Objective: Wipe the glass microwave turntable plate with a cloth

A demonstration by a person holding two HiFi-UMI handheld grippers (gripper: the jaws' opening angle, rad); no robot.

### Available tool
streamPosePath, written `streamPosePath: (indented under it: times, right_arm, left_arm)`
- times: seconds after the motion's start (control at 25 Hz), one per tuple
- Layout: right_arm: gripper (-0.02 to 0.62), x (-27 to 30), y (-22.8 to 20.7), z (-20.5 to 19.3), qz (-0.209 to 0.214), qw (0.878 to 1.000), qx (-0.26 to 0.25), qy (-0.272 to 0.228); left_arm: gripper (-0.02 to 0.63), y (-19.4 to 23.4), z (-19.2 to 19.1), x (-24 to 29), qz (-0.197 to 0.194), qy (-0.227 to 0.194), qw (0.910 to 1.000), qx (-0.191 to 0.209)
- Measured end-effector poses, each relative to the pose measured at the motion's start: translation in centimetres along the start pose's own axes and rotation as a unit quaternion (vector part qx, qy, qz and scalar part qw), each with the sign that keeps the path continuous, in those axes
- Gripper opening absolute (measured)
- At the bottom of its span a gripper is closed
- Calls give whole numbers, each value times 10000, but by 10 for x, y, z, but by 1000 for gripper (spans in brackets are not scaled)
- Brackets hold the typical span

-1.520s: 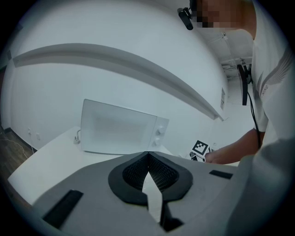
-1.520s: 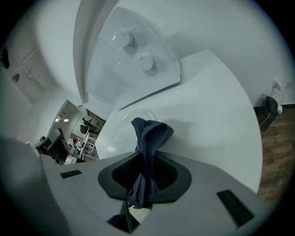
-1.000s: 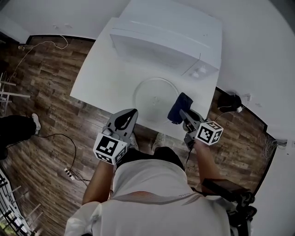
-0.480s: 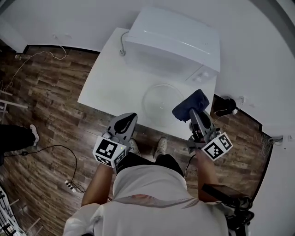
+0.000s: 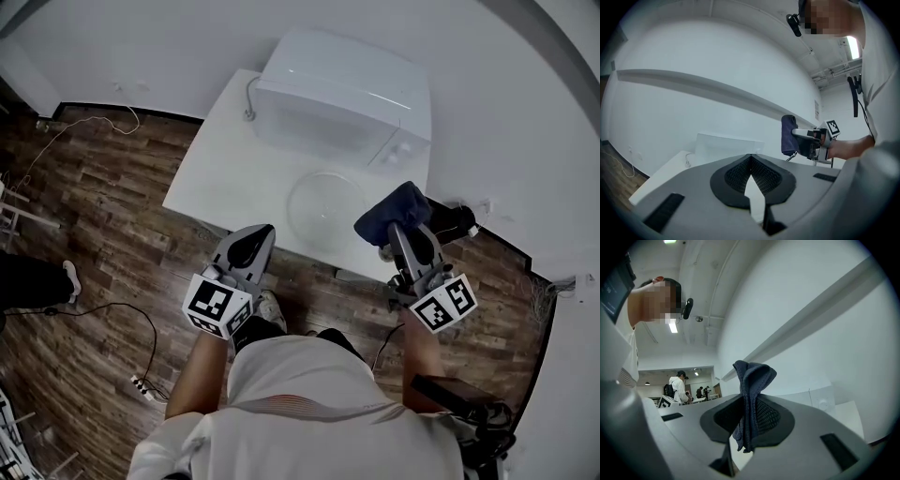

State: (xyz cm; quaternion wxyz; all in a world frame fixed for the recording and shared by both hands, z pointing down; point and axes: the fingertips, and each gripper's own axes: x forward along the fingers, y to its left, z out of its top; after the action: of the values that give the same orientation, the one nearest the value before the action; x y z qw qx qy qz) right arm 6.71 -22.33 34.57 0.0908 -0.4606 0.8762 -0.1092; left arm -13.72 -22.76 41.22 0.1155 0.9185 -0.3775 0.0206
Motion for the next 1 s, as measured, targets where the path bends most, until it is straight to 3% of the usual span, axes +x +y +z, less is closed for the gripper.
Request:
streamPosePath:
  times: [0.32, 0.6, 1.0]
  right_arm:
    - [61, -89, -3, 17, -184, 9994, -290, -80]
    - [61, -160, 11, 32, -102, 9978, -627, -184]
    - [61, -205, 40, 42, -17, 9959, -863, -262]
  left_arm:
    - [11, -78, 4, -19, 107, -98, 9997, 196]
    - [11, -142, 12, -51, 321, -150, 9985, 409]
    - [11, -193, 48, -85, 327, -403, 9954, 802]
